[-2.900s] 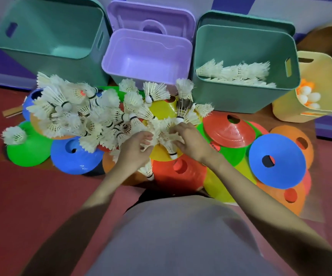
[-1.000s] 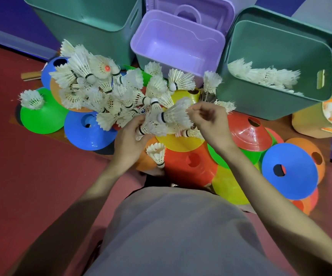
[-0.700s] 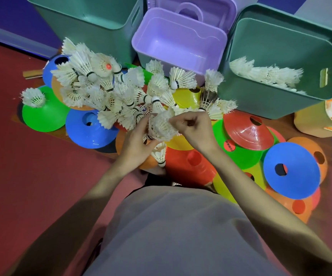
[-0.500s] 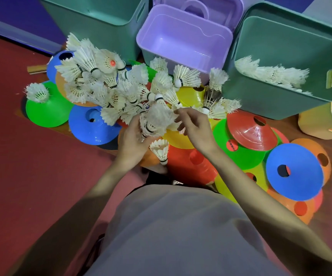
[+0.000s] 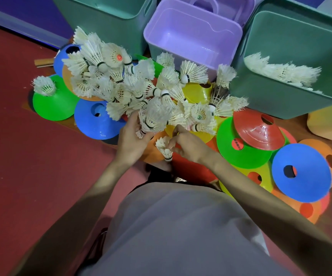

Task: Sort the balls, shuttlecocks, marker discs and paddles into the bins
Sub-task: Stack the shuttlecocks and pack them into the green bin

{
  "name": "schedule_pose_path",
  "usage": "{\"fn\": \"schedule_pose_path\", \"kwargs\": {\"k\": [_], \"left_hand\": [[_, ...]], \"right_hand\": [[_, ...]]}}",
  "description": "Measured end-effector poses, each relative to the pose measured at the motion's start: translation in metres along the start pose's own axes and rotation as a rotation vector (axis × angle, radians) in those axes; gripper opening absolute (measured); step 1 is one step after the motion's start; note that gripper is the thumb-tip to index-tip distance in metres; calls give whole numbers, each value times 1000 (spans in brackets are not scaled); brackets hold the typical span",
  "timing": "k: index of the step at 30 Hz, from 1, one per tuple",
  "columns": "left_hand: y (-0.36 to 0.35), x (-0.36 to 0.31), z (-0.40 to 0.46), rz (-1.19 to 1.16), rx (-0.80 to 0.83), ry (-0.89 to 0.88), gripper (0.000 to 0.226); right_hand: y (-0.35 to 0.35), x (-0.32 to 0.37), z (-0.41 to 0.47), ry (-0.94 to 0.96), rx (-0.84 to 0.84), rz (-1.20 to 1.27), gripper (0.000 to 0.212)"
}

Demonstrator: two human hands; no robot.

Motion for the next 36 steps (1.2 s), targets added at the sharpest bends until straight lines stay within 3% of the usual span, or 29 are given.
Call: {"fn": "schedule_pose_path", "kwargs": {"k": [5,7,12,15,18,23,28,32,36], "left_hand": [[-1,-3,1,5,21,-10,61],[-2,-5,2,12,47,-6,59],[-10,-12,4,71,102,-13,66],[-17,-21,6,81,134,-45,64],[-23,-25,10,74,159,-73,63],[-33,-31,11,98,258,-152,56],[-30,-33,18,25,295,-124,61],[-21,-33,30,1,236,-134,64],[-8,-32,44,-81,130,-109,61]], "right_hand": [[25,0,-17,-11,-128,108,10],[41,1,-31,-49,-305,99,7],[75,11,-64,-183,-940,96,8],[88,19,-73,-94,-1117,107,10],[90,22,-73,-25,-1084,130,9],[76,18,-59,41,-860,194,8],[80,13,-49,45,-844,306,10],[89,17,-35,73,-830,352,9],[97,17,-20,51,-952,420,16]]}}
Point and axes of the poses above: each hand's wrist, its own z-axis towards the middle knuckle, its own y-axis out of the back of the hand, x = y × z, the point moved 1 cm from there along z, towards the middle knuckle, and after that the axes turned 8 degrees about y, right-handed, at the moved point
